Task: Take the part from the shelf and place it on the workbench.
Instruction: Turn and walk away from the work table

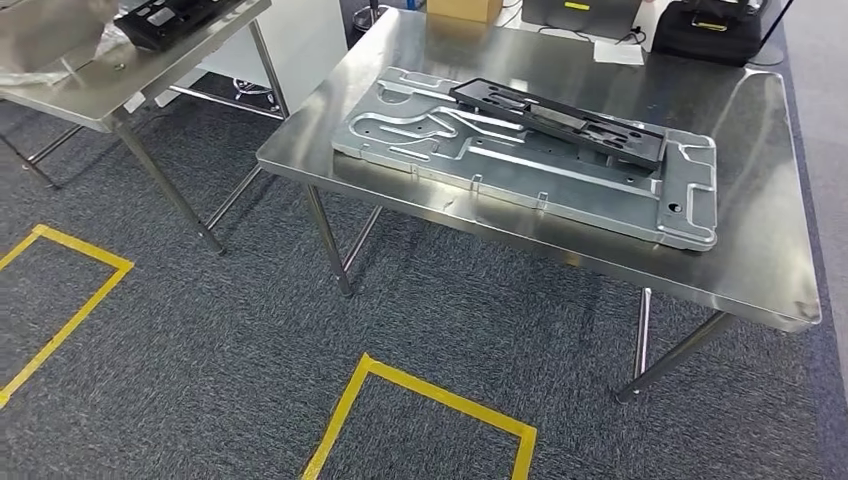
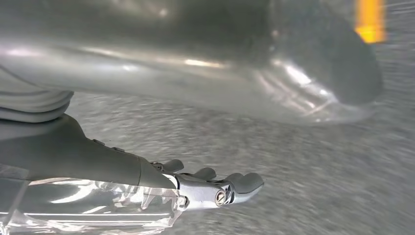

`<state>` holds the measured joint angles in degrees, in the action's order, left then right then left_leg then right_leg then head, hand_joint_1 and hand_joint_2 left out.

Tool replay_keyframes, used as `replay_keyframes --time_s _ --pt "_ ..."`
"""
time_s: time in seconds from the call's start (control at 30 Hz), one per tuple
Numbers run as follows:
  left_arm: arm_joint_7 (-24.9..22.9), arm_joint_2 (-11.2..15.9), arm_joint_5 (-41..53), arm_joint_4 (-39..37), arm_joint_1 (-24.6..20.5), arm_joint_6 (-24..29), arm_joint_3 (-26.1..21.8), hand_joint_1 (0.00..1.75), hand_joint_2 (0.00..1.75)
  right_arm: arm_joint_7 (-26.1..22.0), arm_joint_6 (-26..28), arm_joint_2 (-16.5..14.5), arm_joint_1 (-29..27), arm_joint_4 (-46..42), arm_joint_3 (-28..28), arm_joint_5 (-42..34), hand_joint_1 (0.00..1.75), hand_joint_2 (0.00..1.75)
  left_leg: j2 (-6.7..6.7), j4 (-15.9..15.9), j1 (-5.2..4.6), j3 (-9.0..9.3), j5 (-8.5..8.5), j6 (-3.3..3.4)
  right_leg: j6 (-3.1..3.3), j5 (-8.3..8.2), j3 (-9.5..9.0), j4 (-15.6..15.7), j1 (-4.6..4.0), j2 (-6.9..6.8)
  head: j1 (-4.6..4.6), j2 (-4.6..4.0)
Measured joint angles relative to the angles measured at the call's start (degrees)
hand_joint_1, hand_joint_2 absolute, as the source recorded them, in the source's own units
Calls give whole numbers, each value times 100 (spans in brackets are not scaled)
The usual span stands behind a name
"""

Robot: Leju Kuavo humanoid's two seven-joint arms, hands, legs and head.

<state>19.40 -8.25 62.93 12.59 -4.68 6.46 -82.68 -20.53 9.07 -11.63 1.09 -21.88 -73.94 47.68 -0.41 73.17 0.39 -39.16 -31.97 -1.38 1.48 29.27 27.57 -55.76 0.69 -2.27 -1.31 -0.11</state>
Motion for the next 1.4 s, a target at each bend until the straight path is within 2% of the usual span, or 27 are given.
replay_keyframes --time_s 0.03,0.1,0.17,0.23,0.3,0.33,0.4,0.43,0.47,0.5,0.53,0.6,0.63,0.7,0.77,0.83,0.9,0.93,0.97,1.0,1.03,1.07,1.13,1.2,1.27,1.33,1.4 --pt "-5 2 0 0 3 4 -1 0 0 220 57 9 11 87 0 76 0 0 32 -281 5 176 177 7 -8 6 -2 -9 -1 -55 0 1" --pt "-12 16 5 0 -3 12 -1 0 0 614 111 15 33 242 0 193 0 0 211 -1157 -28 669 492 69 -39 20 -17 -17 -9 -150 2 1" --pt "-13 38 22 0 -18 14 0 0 0 833 104 16 51 358 0 250 0 0 365 -1613 -95 895 549 158 -92 25 -19 -19 -20 -236 2 1" --pt "-14 60 40 0 -23 14 2 0 0 919 81 16 83 441 0 279 0 0 318 -1689 -112 887 548 232 -157 23 -25 -10 -32 -321 3 1" --pt "-11 75 46 0 -23 20 3 0 0 925 25 28 111 493 0 294 0 0 219 -1765 -75 892 593 302 -221 123 10 -121 -29 -190 14 1" --pt "-4 80 50 0 -29 24 4 0 0 905 -20 37 117 513 0 305 0 0 171 -1799 -54 894 621 337 -246 269 110 -339 -22 -57 21 0" --pt "24 91 68 0 -41 27 9 0 0 832 -104 52 112 546 0 348 0 0 77 -1807 -53 855 653 380 -273 661 499 -1112 0 173 32 0" --pt "39 97 81 0 -43 25 13 0 0 795 -141 59 111 562 1 373 0 0 19 -1800 -56 836 661 388 -281 797 700 -1498 5 204 33 0" --pt "51 102 91 0 -41 21 15 0 0 764 -164 68 110 575 1 393 0 0 -40 -1789 -59 822 667 391 -289 825 829 -1731 7 212 32 1" --pt "58 107 98 0 -37 18 17 0 0 738 -181 76 110 586 2 407 0 0 -107 -1772 -58 813 670 388 -292 723 842 -1725 10 216 33 1" --pt "63 110 102 0 -34 14 18 0 0 720 -193 87 111 595 3 417 0 0 -175 -1751 -56 808 668 381 -291 523 742 -1488 15 228 33 0" --pt "74 116 109 0 -37 11 23 0 0 669 -210 106 110 606 8 447 0 0 -306 -1677 -61 782 650 344 -277 111 382 -688 31 389 33 0" --pt "85 121 115 0 -42 11 28 0 0 635 -226 113 111 614 15 484 0 0 -359 -1636 -67 754 642 315 -260 4 261 -391 37 475 32 0" --pt "106 136 137 0 -46 7 42 0 0 586 -264 119 115 634 51 616 0 0 -448 -1588 -75 690 645 245 -212 -20 201 -190 24 563 27 1" --pt "115 163 175 0 -32 -3 54 0 0 615 -282 119 122 656 124 803 0 0 -493 -1574 -60 648 657 184 -139 -55 209 -175 27 451 26 1" --pt "95 190 217 0 -20 -9 63 0 0 743 -285 120 117 681 206 966 0 0 -319 -1320 -47 523 484 127 -60 -85 211 -144 50 327 11 0" --pt "45 197 240 0 -28 -10 80 0 0 929 -306 120 97 709 266 1068 0 0 -86 -633 -19 210 93 64 -19 -90 226 -137 48 189 -9 -1" --pt "13 198 244 0 -30 -11 92 0 0 1027 -322 120 87 725 290 1101 0 0 -38 -242 1 33 -82 33 -15 -89 234 -140 43 114 -15 -1" --pt "-11 199 243 0 -26 -11 101 0 0 1107 -335 120 83 740 307 1118 0 0 -17 18 16 -80 -165 10 -16 -87 240 -143 39 44 -14 -1" --pt "-31 204 241 0 -19 -10 108 0 0 1173 -346 120 81 754 323 1128 0 0 -2 76 26 -91 -139 -4 -21 -83 242 -146 37 -25 -14 0" --pt "-47 210 235 0 -10 -10 111 0 0 1216 -352 119 84 767 334 1133 0 0 19 -107 31 19 -8 -5 -29 -77 236 -147 36 -88 -14 0" --pt "-54 220 230 0 -6 -10 114 0 0 1245 -357 116 87 780 343 1137 0 0 71 -492 31 236 186 7 -42 -68 223 -147 36 -148 -15 0" --pt "-60 237 222 0 -13 -10 128 0 0 1301 -361 111 90 805 356 1149 0 0 304 -1299 -6 665 441 67 -86 -45 188 -148 21 -254 -13 -1" --pt "-60 246 221 0 -20 -13 146 0 0 1360 -361 109 98 822 364 1170 0 0 415 -1608 -54 799 475 131 -149 -26 163 -146 2 -344 -8 -1" --pt "-60 251 209 0 -6 -19 155 0 0 1399 -360 109 122 832 381 1201 0 0 294 -1630 -52 795 501 189 -221 -8 136 -138 4 -410 -7 1" --pt "-61 257 192 0 4 -30 155 0 0 1415 -359 108 136 838 398 1242 0 0 187 -1685 -24 821 548 265 -279 135 175 -292 20 -228 1 1" --pt "-60 267 176 0 -9 -53 155 0 0 1410 -359 108 127 845 418 1295 0 0 81 -1711 -17 816 586 321 -300 506 466 -921 34 87 11 0"
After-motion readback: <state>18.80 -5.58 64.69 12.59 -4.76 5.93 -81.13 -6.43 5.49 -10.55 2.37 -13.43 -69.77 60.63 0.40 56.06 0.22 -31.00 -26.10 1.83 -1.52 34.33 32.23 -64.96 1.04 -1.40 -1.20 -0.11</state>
